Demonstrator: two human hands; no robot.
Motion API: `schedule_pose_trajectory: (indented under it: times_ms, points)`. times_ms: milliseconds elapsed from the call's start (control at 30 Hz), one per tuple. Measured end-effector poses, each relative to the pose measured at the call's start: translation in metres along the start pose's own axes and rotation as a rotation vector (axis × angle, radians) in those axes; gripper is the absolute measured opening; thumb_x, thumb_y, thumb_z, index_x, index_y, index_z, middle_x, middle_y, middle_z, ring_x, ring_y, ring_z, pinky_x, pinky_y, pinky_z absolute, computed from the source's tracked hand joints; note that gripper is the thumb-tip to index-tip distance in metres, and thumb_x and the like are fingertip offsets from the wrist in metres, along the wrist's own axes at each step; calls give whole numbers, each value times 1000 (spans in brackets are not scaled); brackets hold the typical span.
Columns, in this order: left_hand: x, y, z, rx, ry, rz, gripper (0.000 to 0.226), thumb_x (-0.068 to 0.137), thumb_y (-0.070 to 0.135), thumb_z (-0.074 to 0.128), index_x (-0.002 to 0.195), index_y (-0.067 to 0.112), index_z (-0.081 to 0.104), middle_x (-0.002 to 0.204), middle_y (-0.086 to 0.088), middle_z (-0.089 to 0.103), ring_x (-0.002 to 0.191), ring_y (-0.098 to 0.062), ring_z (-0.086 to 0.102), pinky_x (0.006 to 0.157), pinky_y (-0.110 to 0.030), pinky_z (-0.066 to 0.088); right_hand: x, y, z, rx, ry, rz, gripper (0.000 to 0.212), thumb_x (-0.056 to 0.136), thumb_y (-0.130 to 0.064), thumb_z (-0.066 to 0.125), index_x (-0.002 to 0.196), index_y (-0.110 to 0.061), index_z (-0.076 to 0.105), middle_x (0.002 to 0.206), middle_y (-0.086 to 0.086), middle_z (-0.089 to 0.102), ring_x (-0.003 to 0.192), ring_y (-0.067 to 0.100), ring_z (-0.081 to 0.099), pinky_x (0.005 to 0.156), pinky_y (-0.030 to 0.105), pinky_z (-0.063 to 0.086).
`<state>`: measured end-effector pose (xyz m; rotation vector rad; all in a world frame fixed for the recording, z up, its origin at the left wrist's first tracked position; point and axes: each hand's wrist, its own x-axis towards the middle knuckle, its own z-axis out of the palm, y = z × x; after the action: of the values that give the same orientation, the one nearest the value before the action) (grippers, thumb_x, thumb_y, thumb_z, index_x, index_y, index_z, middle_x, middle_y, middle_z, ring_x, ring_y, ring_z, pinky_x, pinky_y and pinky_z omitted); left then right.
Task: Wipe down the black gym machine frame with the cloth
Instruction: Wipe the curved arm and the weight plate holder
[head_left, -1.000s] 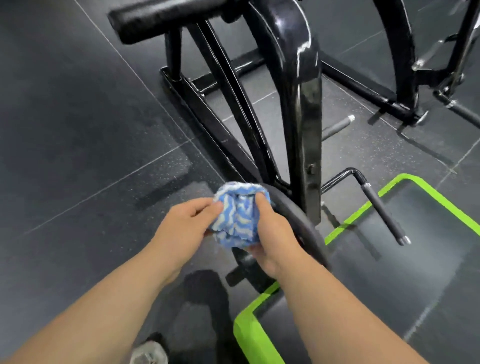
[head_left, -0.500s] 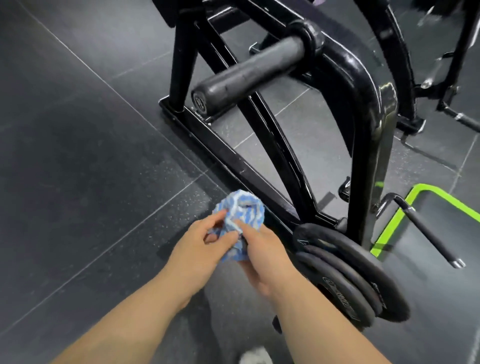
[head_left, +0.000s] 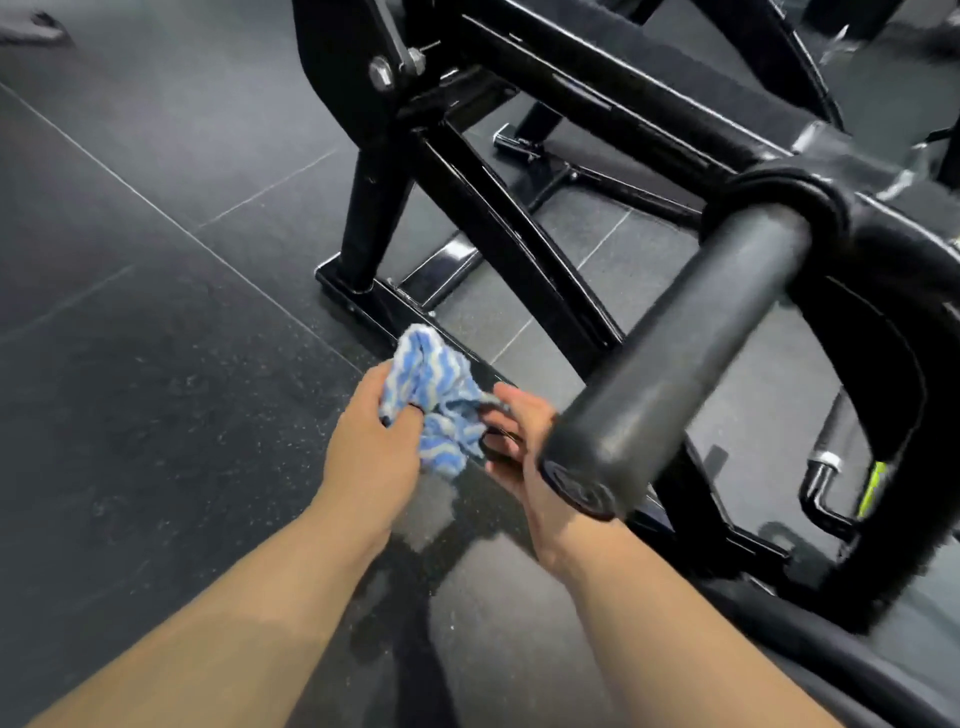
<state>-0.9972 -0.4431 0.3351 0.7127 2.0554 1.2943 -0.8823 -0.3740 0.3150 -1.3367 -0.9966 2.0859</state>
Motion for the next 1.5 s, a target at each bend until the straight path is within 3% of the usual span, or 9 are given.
schedule_pose_trajectory:
  times_ms: [367, 500, 600, 767, 900, 1033, 1167, 1367, 1500]
  points:
    - [155, -35, -72, -120, -19, 81, 18, 85, 20, 67, 100, 29, 69, 83, 10, 71, 77, -10, 66, 73, -31, 53, 89, 15, 118, 15, 499, -256, 16, 94, -17, 52, 94, -30, 61, 81, -11, 62, 53, -4, 51, 57, 21, 43]
    - [203, -40, -85, -118, -63, 171, 10, 86, 22, 68, 95, 24, 64, 86, 2, 68, 69, -7, 65, 53, -20, 49, 126, 7, 152, -117, 596, -436, 17, 93, -17, 52, 98, -30, 61, 88, -11, 62, 63, 3, 52, 61, 24, 41]
    - [244, -47, -77, -67, -46, 263, 11, 88, 25, 66, 88, 30, 56, 96, -1, 63, 66, 1, 60, 49, -11, 44, 170, -8, 166, -172, 551, -502, 17, 94, -20, 51, 98, -32, 63, 89, -12, 63, 57, -5, 52, 59, 21, 46]
    - [321, -41, -57, 1, 41, 535, 22, 83, 29, 66, 82, 42, 48, 106, -3, 60, 84, -20, 65, 77, -44, 55, 239, -15, 170, 18, 510, -505, 13, 95, -22, 50, 93, -29, 61, 73, -13, 59, 56, 0, 52, 60, 23, 49]
    - [377, -18, -38, 130, 109, 873, 21, 85, 16, 66, 102, 24, 57, 116, -1, 47, 87, -1, 50, 82, -7, 37, 294, -24, 170, 216, 493, -528, 16, 95, -19, 50, 105, -23, 62, 84, -8, 61, 75, 6, 56, 75, 26, 51]
    - [411, -5, -8, 236, 95, 1110, 53, 85, 18, 64, 135, 22, 47, 143, 0, 35, 124, -15, 44, 91, -19, 37, 323, -52, 174, 507, 245, -554, 11, 95, -27, 55, 103, -21, 61, 109, -2, 64, 96, 9, 59, 76, 25, 46]
    - [432, -27, 8, 243, 186, 1104, 46, 86, 14, 57, 131, 10, 48, 145, -13, 35, 128, -30, 41, 100, -36, 41, 336, -58, 168, 630, 39, -541, 13, 92, -43, 53, 88, -31, 54, 126, -4, 59, 115, 14, 54, 88, 31, 39]
    - [421, 15, 15, 110, 195, 1327, 47, 88, 19, 53, 133, 4, 49, 139, -18, 44, 124, -32, 47, 98, -35, 43, 343, -61, 157, 739, -56, -579, 11, 94, -19, 48, 96, -20, 59, 125, -1, 59, 114, 18, 53, 113, 39, 28]
    - [430, -19, 15, 188, 140, 1261, 43, 91, 24, 50, 130, 31, 34, 155, -11, 30, 134, -29, 40, 93, -26, 39, 340, -57, 153, 729, -34, -580, 11, 93, -15, 49, 90, -19, 59, 123, 1, 65, 118, 19, 56, 108, 39, 33]
